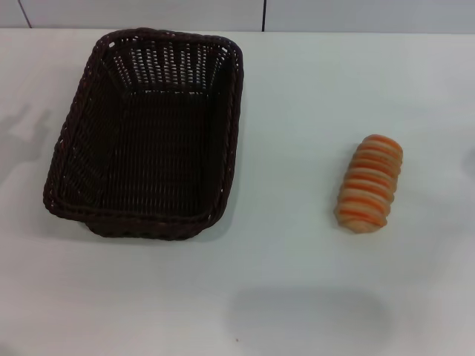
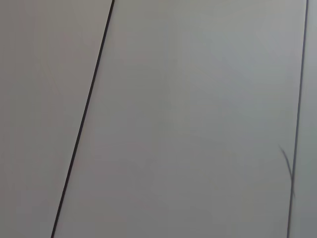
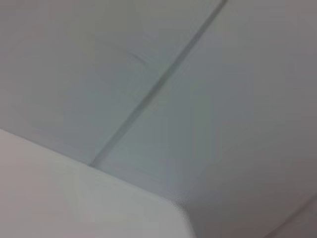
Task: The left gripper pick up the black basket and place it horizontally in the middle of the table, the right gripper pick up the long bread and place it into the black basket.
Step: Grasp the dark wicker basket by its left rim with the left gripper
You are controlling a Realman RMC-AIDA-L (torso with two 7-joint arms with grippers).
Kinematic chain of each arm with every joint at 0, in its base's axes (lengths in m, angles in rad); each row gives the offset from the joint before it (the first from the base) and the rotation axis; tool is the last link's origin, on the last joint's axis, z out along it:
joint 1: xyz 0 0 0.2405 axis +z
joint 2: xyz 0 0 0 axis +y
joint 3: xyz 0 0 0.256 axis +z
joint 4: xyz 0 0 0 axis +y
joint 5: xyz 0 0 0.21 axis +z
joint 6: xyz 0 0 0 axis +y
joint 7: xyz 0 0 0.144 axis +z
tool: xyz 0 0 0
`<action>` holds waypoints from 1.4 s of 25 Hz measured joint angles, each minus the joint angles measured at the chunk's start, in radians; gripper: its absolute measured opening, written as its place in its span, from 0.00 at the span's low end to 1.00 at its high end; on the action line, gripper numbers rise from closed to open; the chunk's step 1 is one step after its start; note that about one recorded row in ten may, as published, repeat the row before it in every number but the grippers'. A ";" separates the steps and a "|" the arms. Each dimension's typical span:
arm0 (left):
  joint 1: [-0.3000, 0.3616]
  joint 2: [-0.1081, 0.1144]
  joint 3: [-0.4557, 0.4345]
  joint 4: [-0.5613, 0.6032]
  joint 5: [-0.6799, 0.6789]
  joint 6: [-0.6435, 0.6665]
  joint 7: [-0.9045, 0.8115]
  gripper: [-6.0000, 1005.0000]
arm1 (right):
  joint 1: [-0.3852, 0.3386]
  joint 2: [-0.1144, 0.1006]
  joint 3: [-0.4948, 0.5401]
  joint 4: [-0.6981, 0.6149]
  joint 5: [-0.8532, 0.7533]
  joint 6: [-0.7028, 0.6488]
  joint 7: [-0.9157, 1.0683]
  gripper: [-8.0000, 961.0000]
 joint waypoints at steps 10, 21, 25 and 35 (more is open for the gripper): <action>-0.006 0.002 0.000 0.003 0.005 0.008 0.009 0.37 | 0.097 -0.004 -0.239 -0.221 -0.596 -0.461 0.606 0.70; -0.005 0.001 0.000 0.008 0.004 0.007 0.011 0.38 | 0.051 -0.007 -0.252 -0.370 -0.977 -0.506 1.408 0.70; -0.002 0.001 0.000 0.015 -0.001 0.002 0.011 0.38 | 0.052 -0.013 -0.261 -0.436 -1.072 -0.492 1.707 0.70; -0.004 0.000 -0.009 0.045 -0.007 -0.031 0.010 0.39 | 0.116 -0.039 -0.242 -0.692 -1.488 -0.581 2.433 0.70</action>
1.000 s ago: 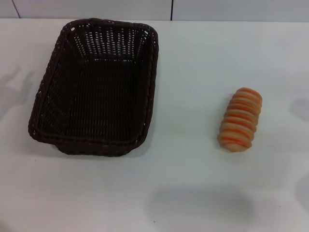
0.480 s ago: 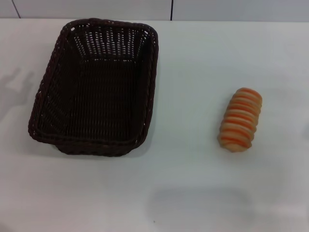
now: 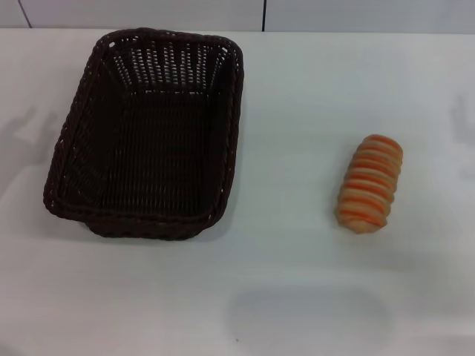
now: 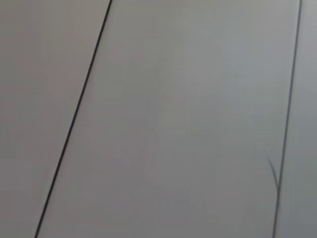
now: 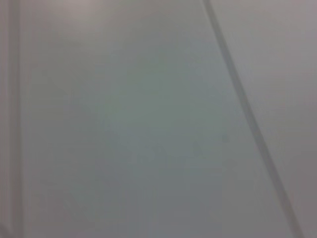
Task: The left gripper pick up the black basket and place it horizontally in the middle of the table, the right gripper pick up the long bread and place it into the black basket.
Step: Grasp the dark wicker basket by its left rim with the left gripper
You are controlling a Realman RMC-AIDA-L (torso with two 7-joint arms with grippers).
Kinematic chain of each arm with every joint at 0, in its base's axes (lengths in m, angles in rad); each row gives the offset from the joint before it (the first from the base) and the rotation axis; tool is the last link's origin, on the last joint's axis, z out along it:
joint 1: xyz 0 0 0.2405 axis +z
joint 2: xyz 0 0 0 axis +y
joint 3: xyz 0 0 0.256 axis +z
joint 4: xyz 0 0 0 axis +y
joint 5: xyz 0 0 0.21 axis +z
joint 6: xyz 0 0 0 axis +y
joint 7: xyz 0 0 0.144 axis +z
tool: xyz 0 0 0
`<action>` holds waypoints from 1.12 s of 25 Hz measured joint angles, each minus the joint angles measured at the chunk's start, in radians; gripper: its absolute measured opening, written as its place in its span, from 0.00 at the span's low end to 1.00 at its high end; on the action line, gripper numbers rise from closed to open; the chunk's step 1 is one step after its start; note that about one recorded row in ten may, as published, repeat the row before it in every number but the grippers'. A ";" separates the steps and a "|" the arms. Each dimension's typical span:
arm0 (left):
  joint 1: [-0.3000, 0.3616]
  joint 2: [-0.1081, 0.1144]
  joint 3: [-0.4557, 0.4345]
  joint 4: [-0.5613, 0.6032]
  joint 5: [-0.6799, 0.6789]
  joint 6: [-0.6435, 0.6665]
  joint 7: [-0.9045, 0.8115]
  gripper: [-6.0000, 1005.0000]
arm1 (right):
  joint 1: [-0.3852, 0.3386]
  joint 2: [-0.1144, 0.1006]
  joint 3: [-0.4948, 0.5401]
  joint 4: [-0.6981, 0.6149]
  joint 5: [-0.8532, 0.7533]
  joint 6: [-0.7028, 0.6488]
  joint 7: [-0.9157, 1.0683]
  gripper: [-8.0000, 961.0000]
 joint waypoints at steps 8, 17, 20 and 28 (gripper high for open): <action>0.006 0.000 0.006 -0.009 -0.001 -0.025 -0.016 0.49 | 0.004 -0.011 -0.003 -0.050 -0.088 -0.057 0.089 0.70; 0.011 -0.002 0.094 -0.214 0.020 0.042 -0.323 0.74 | 0.001 -0.009 -0.001 -0.050 -0.093 -0.050 0.090 0.70; 0.023 -0.002 0.202 -0.363 0.057 0.154 -0.518 0.81 | 0.004 -0.011 0.000 -0.049 -0.093 -0.042 0.091 0.70; 0.026 0.001 0.376 -0.761 0.361 0.321 -1.002 0.83 | 0.011 -0.016 0.023 -0.038 -0.094 -0.001 0.093 0.70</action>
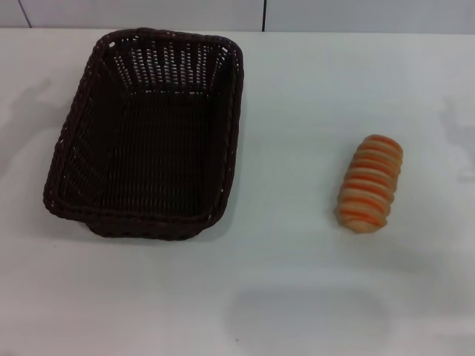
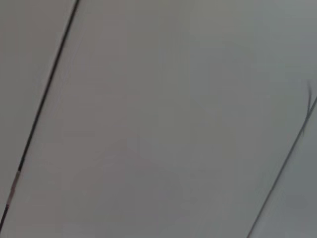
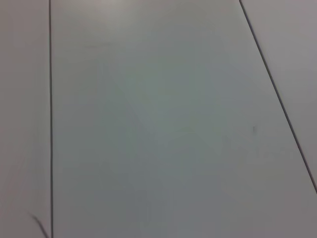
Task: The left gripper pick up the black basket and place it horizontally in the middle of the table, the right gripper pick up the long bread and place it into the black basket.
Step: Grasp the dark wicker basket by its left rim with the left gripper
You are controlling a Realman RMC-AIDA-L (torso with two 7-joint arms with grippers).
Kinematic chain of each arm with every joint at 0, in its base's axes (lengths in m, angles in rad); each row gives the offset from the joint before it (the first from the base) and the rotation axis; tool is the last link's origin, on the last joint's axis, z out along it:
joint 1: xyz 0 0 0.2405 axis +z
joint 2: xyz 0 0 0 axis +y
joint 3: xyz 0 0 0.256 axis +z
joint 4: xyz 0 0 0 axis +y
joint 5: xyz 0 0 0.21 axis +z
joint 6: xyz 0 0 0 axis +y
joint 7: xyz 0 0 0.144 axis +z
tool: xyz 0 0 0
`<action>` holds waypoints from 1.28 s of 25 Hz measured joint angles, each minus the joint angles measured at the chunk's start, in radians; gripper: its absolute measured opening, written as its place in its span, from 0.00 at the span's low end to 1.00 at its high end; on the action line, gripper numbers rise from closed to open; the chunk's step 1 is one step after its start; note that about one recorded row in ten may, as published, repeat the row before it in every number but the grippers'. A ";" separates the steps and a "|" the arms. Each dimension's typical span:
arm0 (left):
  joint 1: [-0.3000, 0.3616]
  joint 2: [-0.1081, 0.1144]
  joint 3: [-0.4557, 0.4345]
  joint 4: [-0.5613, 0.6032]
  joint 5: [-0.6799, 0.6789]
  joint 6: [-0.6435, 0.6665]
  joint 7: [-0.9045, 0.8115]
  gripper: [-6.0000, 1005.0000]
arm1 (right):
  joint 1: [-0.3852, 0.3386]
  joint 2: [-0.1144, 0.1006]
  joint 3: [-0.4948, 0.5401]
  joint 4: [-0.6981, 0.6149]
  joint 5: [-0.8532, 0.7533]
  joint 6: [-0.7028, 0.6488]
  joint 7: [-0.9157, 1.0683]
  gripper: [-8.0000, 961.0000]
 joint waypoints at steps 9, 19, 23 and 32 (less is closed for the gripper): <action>-0.023 0.001 0.197 -0.357 0.417 -0.013 -0.451 0.83 | 0.001 -0.011 0.059 0.022 -0.033 0.086 0.001 0.70; -0.062 -0.004 0.530 -0.540 0.866 -0.063 -0.806 0.82 | 0.010 -0.003 0.119 0.053 -0.091 0.163 -0.098 0.70; -0.069 -0.006 0.599 -0.529 0.918 -0.082 -0.872 0.82 | 0.017 -0.004 0.131 0.049 -0.092 0.175 -0.100 0.70; -0.082 -0.007 0.687 -0.449 0.974 -0.089 -0.960 0.82 | 0.023 -0.011 0.132 0.042 -0.092 0.178 -0.100 0.70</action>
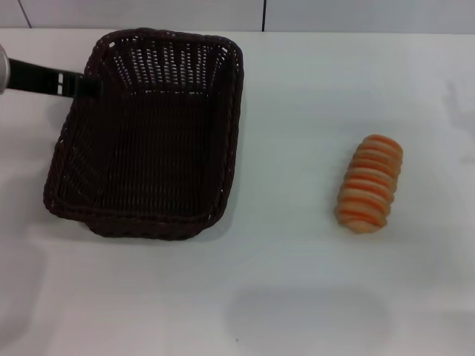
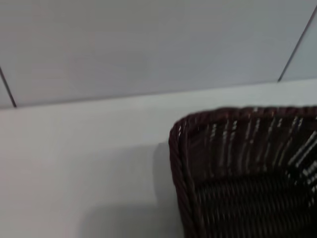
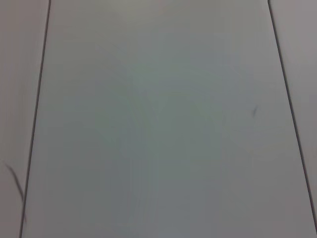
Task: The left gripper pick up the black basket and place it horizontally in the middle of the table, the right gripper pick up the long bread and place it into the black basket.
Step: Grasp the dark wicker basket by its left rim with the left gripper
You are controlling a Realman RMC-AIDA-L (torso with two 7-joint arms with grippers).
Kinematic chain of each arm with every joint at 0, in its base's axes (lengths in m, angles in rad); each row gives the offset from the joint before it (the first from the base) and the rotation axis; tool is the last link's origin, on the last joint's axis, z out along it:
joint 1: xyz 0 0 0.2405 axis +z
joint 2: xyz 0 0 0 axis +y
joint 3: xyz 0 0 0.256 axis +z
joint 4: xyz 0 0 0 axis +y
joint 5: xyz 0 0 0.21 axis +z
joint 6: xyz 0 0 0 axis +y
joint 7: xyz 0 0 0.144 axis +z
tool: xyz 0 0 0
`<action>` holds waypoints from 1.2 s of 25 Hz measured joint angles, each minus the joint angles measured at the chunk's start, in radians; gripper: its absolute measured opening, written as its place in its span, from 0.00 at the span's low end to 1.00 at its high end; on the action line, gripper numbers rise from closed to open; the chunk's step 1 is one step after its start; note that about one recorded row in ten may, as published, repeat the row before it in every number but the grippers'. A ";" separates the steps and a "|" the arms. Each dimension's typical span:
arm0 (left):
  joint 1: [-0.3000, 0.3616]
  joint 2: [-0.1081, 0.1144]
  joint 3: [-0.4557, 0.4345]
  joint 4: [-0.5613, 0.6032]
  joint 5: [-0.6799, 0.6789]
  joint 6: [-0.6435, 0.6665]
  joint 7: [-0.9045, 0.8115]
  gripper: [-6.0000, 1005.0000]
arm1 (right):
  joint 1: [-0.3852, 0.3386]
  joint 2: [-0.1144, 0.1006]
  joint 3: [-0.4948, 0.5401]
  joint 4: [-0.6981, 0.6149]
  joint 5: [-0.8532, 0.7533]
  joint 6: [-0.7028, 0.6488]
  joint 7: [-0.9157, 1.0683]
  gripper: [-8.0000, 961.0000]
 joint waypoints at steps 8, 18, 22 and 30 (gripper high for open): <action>-0.005 0.000 0.045 0.048 0.045 0.012 -0.035 0.82 | -0.001 0.000 0.021 0.000 -0.038 0.000 -0.001 0.70; -0.017 0.001 0.051 0.153 0.063 0.064 -0.039 0.82 | -0.005 0.004 0.026 0.006 -0.049 0.000 -0.001 0.70; -0.030 0.002 0.052 0.188 0.077 0.066 -0.038 0.82 | -0.006 0.005 0.026 0.005 -0.049 0.000 0.001 0.70; -0.039 0.004 0.064 0.208 0.079 0.061 -0.024 0.82 | -0.008 0.006 0.026 0.008 -0.049 0.000 0.005 0.70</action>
